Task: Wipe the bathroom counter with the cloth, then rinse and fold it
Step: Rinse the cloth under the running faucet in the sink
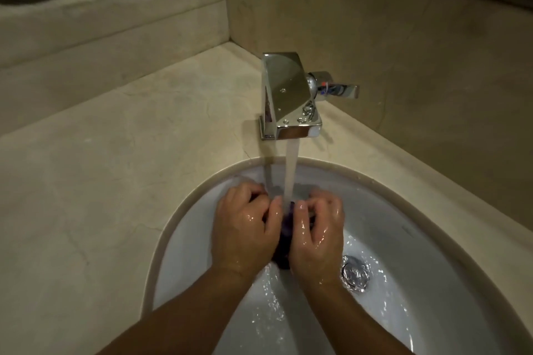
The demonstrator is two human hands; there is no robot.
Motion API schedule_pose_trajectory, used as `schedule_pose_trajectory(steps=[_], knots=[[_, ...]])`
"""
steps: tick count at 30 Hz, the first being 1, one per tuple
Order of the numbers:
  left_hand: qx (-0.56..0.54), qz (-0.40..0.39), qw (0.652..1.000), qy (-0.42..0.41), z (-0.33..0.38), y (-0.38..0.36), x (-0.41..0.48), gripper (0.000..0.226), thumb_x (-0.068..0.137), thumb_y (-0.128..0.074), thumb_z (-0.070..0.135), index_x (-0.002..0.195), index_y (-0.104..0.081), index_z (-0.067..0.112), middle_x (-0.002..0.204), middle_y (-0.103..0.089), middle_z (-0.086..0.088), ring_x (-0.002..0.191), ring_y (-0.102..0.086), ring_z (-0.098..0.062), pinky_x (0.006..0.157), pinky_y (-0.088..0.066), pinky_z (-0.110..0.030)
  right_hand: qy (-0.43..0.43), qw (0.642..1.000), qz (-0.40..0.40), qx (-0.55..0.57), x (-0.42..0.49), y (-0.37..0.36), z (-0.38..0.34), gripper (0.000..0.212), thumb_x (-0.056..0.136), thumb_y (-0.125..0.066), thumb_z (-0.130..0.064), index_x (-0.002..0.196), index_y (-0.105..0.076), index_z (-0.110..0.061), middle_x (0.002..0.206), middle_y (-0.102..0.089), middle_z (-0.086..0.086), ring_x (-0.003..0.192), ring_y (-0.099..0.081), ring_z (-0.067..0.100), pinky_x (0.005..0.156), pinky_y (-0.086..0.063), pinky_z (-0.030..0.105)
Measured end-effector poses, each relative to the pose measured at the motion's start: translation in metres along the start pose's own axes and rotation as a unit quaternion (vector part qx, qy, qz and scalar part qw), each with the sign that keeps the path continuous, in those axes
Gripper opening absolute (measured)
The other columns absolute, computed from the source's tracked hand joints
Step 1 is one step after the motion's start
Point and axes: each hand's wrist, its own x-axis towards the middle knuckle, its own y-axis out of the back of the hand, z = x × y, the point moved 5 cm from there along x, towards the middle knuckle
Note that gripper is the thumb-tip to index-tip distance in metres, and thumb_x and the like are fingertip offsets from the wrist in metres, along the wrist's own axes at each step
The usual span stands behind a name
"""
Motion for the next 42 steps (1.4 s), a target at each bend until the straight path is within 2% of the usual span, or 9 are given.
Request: schedule_pose_trajectory(steps=[4, 7, 11, 17, 22, 25, 33, 36, 42], knots=[[0.057, -0.063, 0.996, 0.001, -0.008, -0.021, -0.017, 0.025, 0.094, -0.044, 0.038, 0.097, -0.064, 0.023, 0.095, -0.064, 0.004, 0.083, -0.06, -0.016, 0.074, -0.051, -0.034, -0.008, 0.993, -0.056, -0.109, -0.016, -0.007, 0.031, 0.032, 0.095, -0.048, -0.043, 0.123, -0.058, -0.031, 0.116, -0.057, -0.02, 0.108, -0.053, 0.005, 0.095, -0.042, 0.031], [0.109, -0.019, 0.99, -0.082, -0.001, -0.029, -0.023, 0.039, 0.1, -0.034, 0.035, 0.086, -0.068, 0.023, 0.076, -0.066, 0.006, 0.068, -0.061, -0.016, 0.07, -0.045, -0.033, 0.053, 0.979, -0.062, -0.185, -0.016, -0.014, 0.037, 0.034, 0.097, -0.04, -0.039, 0.112, -0.068, -0.027, 0.107, -0.069, -0.011, 0.101, -0.058, 0.011, 0.091, -0.046, 0.038], [0.211, 0.001, 0.974, -0.078, -0.002, -0.039, -0.017, 0.03, 0.091, -0.042, 0.032, 0.073, -0.062, 0.017, 0.067, -0.061, -0.003, 0.062, -0.057, -0.026, 0.061, -0.042, -0.035, 0.087, 0.948, -0.07, -0.299, -0.001, -0.022, 0.044, 0.023, 0.091, -0.047, -0.027, 0.092, -0.069, -0.02, 0.087, -0.068, -0.002, 0.084, -0.06, 0.02, 0.073, -0.051, 0.039], [0.278, -0.123, 0.952, 0.034, -0.008, -0.061, -0.008, 0.044, 0.092, -0.036, 0.05, 0.082, -0.066, 0.02, 0.074, -0.065, -0.003, 0.074, -0.062, -0.025, 0.075, -0.048, -0.039, 0.051, 0.963, -0.083, -0.253, 0.016, -0.017, 0.045, 0.041, 0.101, -0.029, -0.042, 0.08, -0.061, -0.024, 0.077, -0.06, -0.007, 0.076, -0.056, 0.019, 0.081, -0.049, 0.045], [0.207, -0.087, 0.974, 0.036, -0.004, -0.061, -0.007, 0.063, 0.103, -0.02, 0.049, 0.089, -0.071, 0.015, 0.079, -0.068, -0.005, 0.076, -0.061, -0.025, 0.075, -0.043, -0.038, 0.047, 0.957, -0.109, -0.264, 0.017, -0.02, 0.051, 0.048, 0.103, -0.025, -0.042, 0.085, -0.063, -0.02, 0.08, -0.064, -0.001, 0.076, -0.062, 0.025, 0.078, -0.052, 0.053], [0.187, -0.086, 0.978, 0.036, -0.003, -0.058, -0.006, 0.052, 0.101, -0.029, 0.045, 0.089, -0.069, 0.014, 0.079, -0.067, -0.006, 0.075, -0.061, -0.026, 0.074, -0.043, -0.037, 0.024, 0.967, -0.123, -0.224, 0.017, -0.017, 0.047, 0.046, 0.101, -0.025, -0.047, 0.085, -0.061, -0.023, 0.085, -0.064, -0.005, 0.085, -0.059, 0.021, 0.087, -0.047, 0.047], [0.063, 0.001, 0.997, -0.044, 0.023, -0.002, 0.011, 0.023, 0.092, -0.045, 0.031, 0.084, -0.06, 0.016, 0.085, -0.059, -0.004, 0.083, -0.053, -0.025, 0.08, -0.041, -0.043, 0.054, 0.997, -0.052, -0.021, 0.02, 0.011, -0.013, 0.018, 0.095, -0.052, -0.032, 0.087, -0.064, -0.02, 0.093, -0.052, -0.012, 0.087, -0.056, 0.007, 0.077, -0.041, 0.016], [0.077, -0.034, 0.995, -0.059, 0.011, -0.005, 0.001, 0.019, 0.088, -0.053, 0.032, 0.074, -0.058, 0.02, 0.074, -0.058, 0.004, 0.078, -0.053, -0.02, 0.082, -0.039, -0.041, 0.001, 0.999, -0.037, -0.013, 0.015, 0.013, -0.007, 0.02, 0.088, -0.056, -0.041, 0.083, -0.065, -0.024, 0.093, -0.052, -0.014, 0.088, -0.057, 0.006, 0.078, -0.045, 0.02], [0.086, -0.098, 0.992, -0.006, -0.007, -0.037, -0.015, 0.009, 0.088, -0.051, 0.031, 0.085, -0.054, 0.022, 0.086, -0.057, 0.001, 0.087, -0.049, -0.021, 0.08, -0.045, -0.039, -0.039, 0.986, -0.092, -0.136, -0.007, -0.003, 0.042, 0.039, 0.092, -0.048, -0.041, 0.127, -0.056, -0.026, 0.122, -0.055, -0.011, 0.112, -0.045, 0.008, 0.096, -0.039, 0.029]])
